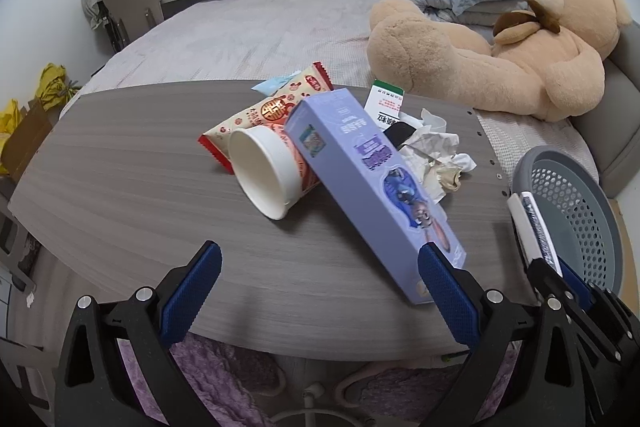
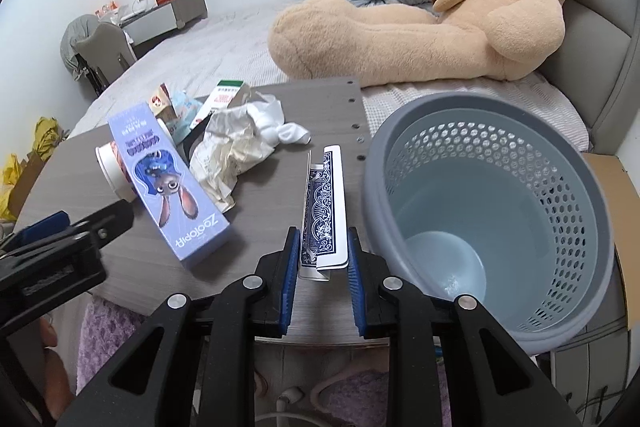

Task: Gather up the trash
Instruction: 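Carry the card deck over the grey basket with the right tool while the left grasps the lavender box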

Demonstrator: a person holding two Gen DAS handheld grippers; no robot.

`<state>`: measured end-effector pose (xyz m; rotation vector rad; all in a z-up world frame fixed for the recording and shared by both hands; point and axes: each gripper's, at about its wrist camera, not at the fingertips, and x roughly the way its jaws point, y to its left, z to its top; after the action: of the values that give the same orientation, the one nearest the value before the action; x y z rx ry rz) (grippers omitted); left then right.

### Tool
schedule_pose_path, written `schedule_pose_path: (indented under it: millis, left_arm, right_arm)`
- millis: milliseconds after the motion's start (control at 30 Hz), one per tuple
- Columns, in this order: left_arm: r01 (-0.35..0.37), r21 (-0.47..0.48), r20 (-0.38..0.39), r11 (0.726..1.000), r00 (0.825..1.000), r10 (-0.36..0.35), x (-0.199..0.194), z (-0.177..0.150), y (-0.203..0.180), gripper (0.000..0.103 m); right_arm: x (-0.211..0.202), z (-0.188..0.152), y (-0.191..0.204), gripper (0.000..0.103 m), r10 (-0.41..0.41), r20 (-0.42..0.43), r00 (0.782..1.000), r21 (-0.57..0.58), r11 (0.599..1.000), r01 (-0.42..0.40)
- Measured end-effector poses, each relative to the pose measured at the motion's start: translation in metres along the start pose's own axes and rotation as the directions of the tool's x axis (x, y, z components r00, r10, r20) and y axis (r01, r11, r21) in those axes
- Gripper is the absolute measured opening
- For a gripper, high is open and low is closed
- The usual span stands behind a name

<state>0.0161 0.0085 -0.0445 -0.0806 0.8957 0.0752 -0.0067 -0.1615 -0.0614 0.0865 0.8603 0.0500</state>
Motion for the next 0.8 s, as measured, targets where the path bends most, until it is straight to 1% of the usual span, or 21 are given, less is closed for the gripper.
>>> schedule_pose_path:
  millis: [100, 233, 367, 600, 800]
  left_arm:
    - [-0.004, -0.018, -0.007, 1.000, 1.000, 0.004, 0.004, 0.004, -0.012, 0.097]
    - [-0.027, -0.041, -0.019, 0.999, 0.999, 0.027, 0.012, 0.009, -0.027, 0.097]
    - [-0.027, -0.079, -0.037, 0.997, 0.999, 0.025, 0.019, 0.011, -0.034, 0.097]
    - [-0.074, -0.094, -0.065, 0.993, 0.996, 0.068, 0.036, 0.008, -0.041, 0.097]
    - [-0.078, -0.089, -0.051, 0.993, 0.996, 0.074, 0.042, 0.008, -0.046, 0.097]
  right_arm:
    - [-0.003, 0.001, -0.009, 0.023, 0.006, 0.008, 1.000, 0.011, 1.000, -0.006]
    - [-0.005, 0.002, -0.027, 0.023, 0.012, 0.010, 1.000, 0.042, 0.999, -0.013]
    - [-0.006, 0.002, -0.041, 0.023, 0.022, 0.010, 1.000, 0.067, 0.998, -0.022]
    - [-0.003, 0.000, -0.058, 0.023, 0.038, 0.003, 0.999, 0.094, 0.995, -0.038]
    - [-0.001, -0.002, -0.063, 0.023, 0.043, 0.002, 0.999, 0.114, 0.993, -0.043]
